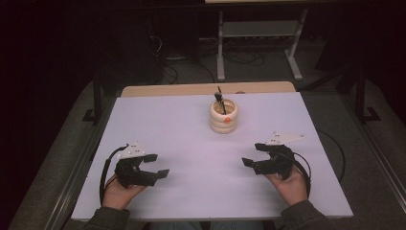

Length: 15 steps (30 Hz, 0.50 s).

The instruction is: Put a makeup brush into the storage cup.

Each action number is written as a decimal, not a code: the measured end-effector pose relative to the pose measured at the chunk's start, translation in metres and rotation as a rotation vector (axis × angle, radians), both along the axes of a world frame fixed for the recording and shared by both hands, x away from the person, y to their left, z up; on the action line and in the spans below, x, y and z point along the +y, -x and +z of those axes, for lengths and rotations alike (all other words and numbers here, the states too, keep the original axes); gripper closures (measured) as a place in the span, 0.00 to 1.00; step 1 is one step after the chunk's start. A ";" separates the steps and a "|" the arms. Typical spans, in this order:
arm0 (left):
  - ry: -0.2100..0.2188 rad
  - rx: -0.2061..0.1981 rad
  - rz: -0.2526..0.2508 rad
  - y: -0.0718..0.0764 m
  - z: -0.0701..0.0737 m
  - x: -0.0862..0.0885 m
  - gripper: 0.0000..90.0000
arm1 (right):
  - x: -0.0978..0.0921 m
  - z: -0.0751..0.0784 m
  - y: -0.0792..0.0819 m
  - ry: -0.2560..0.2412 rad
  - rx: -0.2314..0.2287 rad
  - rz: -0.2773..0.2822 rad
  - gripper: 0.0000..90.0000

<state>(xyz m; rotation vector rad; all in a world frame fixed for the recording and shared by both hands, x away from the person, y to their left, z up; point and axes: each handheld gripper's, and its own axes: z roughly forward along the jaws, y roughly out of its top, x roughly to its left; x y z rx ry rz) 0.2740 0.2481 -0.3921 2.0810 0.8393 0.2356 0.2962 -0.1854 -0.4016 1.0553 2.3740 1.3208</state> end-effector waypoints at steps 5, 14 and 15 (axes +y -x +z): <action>0.006 -0.004 0.014 0.002 -0.001 0.003 0.27 | -0.003 -0.003 0.006 0.006 -0.002 -0.006 0.24; 0.007 0.000 0.032 0.009 -0.005 0.010 0.26 | -0.010 -0.007 0.014 0.001 -0.008 -0.012 0.24; 0.003 0.001 0.030 0.010 -0.006 0.011 0.26 | -0.011 -0.008 0.015 -0.001 -0.011 -0.011 0.24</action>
